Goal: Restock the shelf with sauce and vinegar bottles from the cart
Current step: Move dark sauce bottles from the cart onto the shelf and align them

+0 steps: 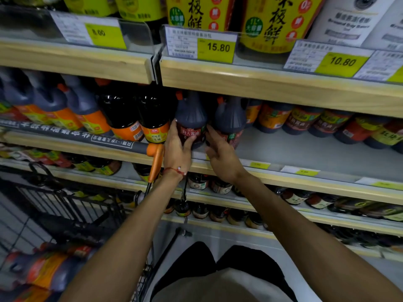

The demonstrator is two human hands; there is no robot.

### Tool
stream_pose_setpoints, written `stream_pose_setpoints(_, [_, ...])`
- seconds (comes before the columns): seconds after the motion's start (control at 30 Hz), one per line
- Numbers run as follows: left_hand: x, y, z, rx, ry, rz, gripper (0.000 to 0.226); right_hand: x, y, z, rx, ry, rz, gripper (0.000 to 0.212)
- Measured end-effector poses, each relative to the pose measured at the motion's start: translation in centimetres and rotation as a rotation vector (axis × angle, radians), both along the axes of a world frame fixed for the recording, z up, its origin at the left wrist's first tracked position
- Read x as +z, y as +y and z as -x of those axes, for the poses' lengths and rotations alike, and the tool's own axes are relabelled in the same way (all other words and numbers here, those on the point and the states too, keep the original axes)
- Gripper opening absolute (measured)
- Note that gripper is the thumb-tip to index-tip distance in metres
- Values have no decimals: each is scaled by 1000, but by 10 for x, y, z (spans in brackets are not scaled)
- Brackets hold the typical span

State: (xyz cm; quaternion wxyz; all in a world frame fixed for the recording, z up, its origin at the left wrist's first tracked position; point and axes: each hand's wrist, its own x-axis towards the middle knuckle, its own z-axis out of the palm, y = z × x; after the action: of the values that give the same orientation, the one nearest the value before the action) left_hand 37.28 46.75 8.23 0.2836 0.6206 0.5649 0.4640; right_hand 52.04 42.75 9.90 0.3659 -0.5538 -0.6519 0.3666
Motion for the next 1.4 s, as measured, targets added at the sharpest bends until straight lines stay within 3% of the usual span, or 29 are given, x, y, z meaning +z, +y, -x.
stream_pose_setpoints(0.43, [-3,-2,-8,118,-112,24,66,-1,17,24,-163,-11,-50,64])
stream_pose_setpoints(0.63, [-4,2,0,79,0,-21,63,-12,17,28,-122,18,-57,72])
stream_pose_setpoints(1.0, [6,-11,-11,152,-25,-29,67,1,8,11,-19,-78,-11,73])
stream_pose_setpoints(1.23, [2,-56,-44,138,-74,-77,54,19,-40,-19,-354,-80,-64,13])
stream_pose_setpoints(1.4, [2,-48,-62,63,-74,28,48,18,-35,-52,-444,-110,-15,37])
